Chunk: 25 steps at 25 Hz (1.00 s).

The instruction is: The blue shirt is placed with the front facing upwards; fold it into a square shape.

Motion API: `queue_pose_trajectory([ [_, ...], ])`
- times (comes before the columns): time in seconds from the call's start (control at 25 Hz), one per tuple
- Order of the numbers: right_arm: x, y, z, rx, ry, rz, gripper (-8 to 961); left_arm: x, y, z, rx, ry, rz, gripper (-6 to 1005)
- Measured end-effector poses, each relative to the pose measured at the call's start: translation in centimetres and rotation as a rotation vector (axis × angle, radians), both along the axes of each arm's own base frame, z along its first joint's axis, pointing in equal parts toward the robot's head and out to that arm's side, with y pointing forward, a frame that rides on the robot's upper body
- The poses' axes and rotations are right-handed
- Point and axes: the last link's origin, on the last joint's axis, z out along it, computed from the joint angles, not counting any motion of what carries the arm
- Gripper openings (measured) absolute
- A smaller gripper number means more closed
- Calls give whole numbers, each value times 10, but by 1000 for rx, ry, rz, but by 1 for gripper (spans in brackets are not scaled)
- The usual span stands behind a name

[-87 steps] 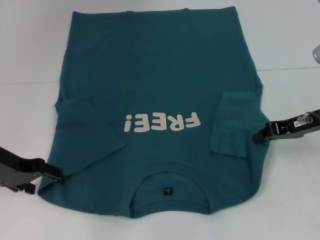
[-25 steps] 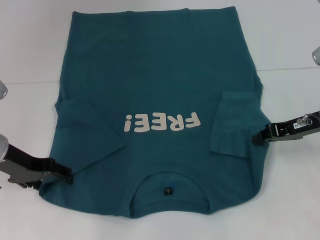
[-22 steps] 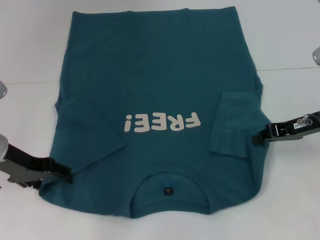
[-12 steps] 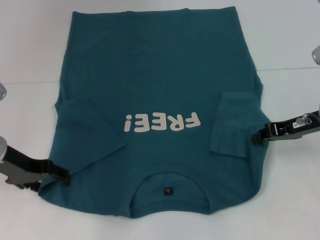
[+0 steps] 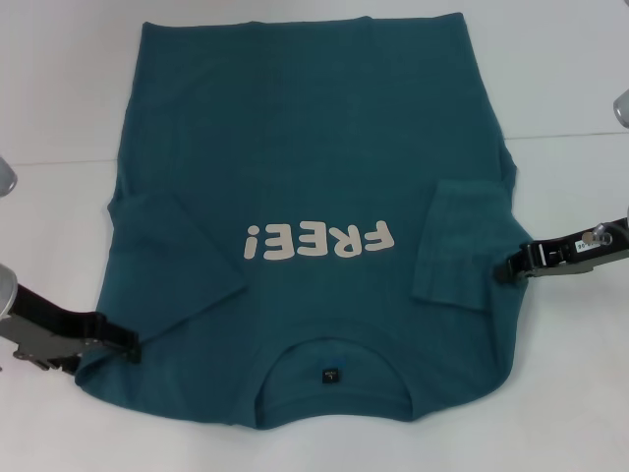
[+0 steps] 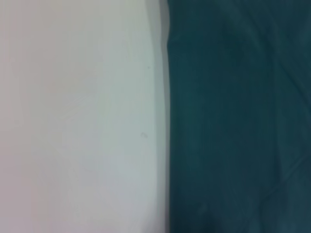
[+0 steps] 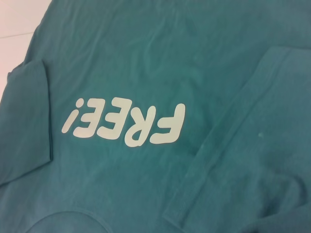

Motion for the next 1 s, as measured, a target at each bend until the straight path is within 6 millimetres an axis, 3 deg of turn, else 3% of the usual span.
queue_pose_trajectory([
  [0.4, 1, 0, 1, 2, 2, 1, 36, 4, 3, -3, 3, 0, -13, 865],
  [0.6, 1, 0, 0, 2, 2, 3, 36, 5, 3, -5, -8, 20, -28, 668],
  [0.72, 0, 0, 0, 2, 2, 5, 36, 5, 5, -5, -4, 33, -41, 434],
  [1.0, 0, 1, 1, 4, 1, 7, 34, 7, 9, -3, 17, 42, -58, 287],
])
